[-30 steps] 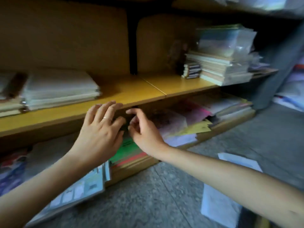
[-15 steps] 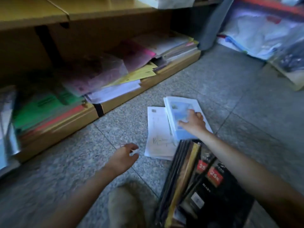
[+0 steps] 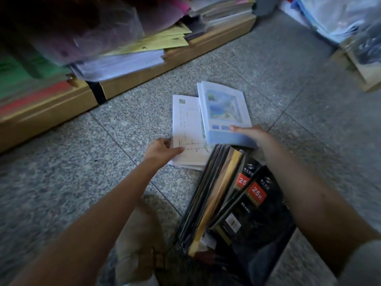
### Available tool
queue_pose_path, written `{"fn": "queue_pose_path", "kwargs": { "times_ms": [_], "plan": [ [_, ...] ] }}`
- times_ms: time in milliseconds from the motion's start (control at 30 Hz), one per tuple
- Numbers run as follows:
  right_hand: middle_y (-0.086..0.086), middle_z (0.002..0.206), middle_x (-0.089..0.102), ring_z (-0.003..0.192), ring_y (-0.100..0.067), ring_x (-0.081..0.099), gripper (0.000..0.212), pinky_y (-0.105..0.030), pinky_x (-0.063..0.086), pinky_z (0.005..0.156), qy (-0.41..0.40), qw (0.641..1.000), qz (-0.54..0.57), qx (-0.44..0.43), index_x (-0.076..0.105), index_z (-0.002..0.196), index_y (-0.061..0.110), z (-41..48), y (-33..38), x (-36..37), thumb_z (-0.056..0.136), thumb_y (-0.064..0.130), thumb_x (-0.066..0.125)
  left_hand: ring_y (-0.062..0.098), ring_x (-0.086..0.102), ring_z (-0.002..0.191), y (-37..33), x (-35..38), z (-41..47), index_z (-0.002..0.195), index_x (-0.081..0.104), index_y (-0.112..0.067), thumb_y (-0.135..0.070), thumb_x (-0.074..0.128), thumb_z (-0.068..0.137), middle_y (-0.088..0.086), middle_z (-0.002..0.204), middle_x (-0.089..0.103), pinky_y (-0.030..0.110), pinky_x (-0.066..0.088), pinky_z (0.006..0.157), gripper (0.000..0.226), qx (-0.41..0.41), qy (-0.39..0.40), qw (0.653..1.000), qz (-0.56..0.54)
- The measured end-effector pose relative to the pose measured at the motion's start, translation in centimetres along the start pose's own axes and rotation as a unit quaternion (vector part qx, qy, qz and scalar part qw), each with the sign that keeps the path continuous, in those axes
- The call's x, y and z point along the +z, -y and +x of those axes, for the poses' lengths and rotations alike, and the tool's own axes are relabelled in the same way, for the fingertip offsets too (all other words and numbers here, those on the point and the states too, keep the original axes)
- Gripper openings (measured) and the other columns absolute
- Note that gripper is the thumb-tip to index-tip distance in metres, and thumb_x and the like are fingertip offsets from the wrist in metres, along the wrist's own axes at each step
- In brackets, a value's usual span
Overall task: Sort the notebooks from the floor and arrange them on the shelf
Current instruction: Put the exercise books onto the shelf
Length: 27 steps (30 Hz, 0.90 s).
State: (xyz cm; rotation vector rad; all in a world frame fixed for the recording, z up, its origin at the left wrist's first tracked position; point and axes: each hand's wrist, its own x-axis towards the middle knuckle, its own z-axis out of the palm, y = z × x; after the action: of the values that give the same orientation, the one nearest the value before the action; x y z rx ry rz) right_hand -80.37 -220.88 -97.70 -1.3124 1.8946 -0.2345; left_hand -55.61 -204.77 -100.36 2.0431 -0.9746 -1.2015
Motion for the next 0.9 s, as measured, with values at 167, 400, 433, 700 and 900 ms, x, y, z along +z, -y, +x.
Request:
{"fn": "queue_pose_path", "kwargs": {
  "times_ms": [167, 400, 433, 700, 900],
  "plan": [
    [-0.005, 0.141, 0.047, 0.128, -0.022, 0.044, 0.075, -0.027, 0.037, 0.09, 0.064, 0.998, 0.005, -0.012, 0.051, 0.132, 0.01, -0.6, 0.9, 0.4, 0.07, 0.043, 0.078, 0.026, 0.065, 0.096, -0.7, -0.7, 1.2, 0.11, 0.067, -0.004, -0.048, 0.081, 0.064, 0.011, 0.106, 0.069, 0.036, 0.052, 0.085, 0.065, -0.027, 0.007, 0.999, 0.024],
    [0.003, 0.147, 0.036, 0.135, -0.021, 0.034, 0.109, -0.036, 0.031, 0.109, 0.141, 0.988, -0.057, -0.031, 0.044, 0.138, 0.012, -1.1, 2.5, 2.5, 0.049, 0.064, 0.082, 0.024, 0.057, 0.102, -1.2, -1.1, 1.8, 0.113, 0.06, 0.002, -0.018, 0.078, 0.074, 0.013, 0.116, 0.064, 0.031, 0.044, 0.087, 0.048, -0.092, 0.107, 0.974, -0.177],
    [0.006, 0.142, 0.039, 0.133, -0.02, 0.036, 0.104, -0.035, 0.031, 0.109, 0.144, 0.987, -0.066, -0.043, 0.045, 0.136, 0.011, -1.2, 2.8, 2.7, 0.053, 0.059, 0.083, 0.025, 0.058, 0.102, -1.3, -0.9, 1.8, 0.113, 0.06, 0.001, -0.017, 0.077, 0.075, 0.014, 0.115, 0.064, 0.032, 0.045, 0.089, 0.045, -0.093, 0.112, 0.971, -0.192],
    [-0.001, 0.15, 0.037, 0.133, -0.021, 0.04, 0.15, -0.039, 0.036, 0.109, 0.174, 0.964, -0.183, -0.076, 0.035, 0.143, 0.018, 3.1, 3.5, 5.1, 0.013, 0.08, 0.077, 0.027, 0.058, 0.089, -1.4, 0.0, 1.3, 0.122, 0.052, -0.006, -0.036, 0.053, 0.077, 0.016, 0.112, 0.061, 0.029, 0.042, 0.064, 0.053, -0.135, 0.05, 0.966, -0.216],
    [-0.006, 0.152, 0.03, 0.137, -0.025, 0.034, 0.146, -0.038, 0.033, 0.111, 0.144, 0.963, -0.21, -0.084, 0.03, 0.145, 0.01, -1.2, 5.6, 5.6, 0.023, 0.071, 0.082, 0.029, 0.063, 0.097, 0.1, 0.3, 1.1, 0.12, 0.058, -0.014, -0.062, 0.062, 0.051, 0.011, 0.109, 0.066, 0.043, 0.052, 0.09, 0.084, -0.068, 0.004, 0.99, -0.124]
  ]
}}
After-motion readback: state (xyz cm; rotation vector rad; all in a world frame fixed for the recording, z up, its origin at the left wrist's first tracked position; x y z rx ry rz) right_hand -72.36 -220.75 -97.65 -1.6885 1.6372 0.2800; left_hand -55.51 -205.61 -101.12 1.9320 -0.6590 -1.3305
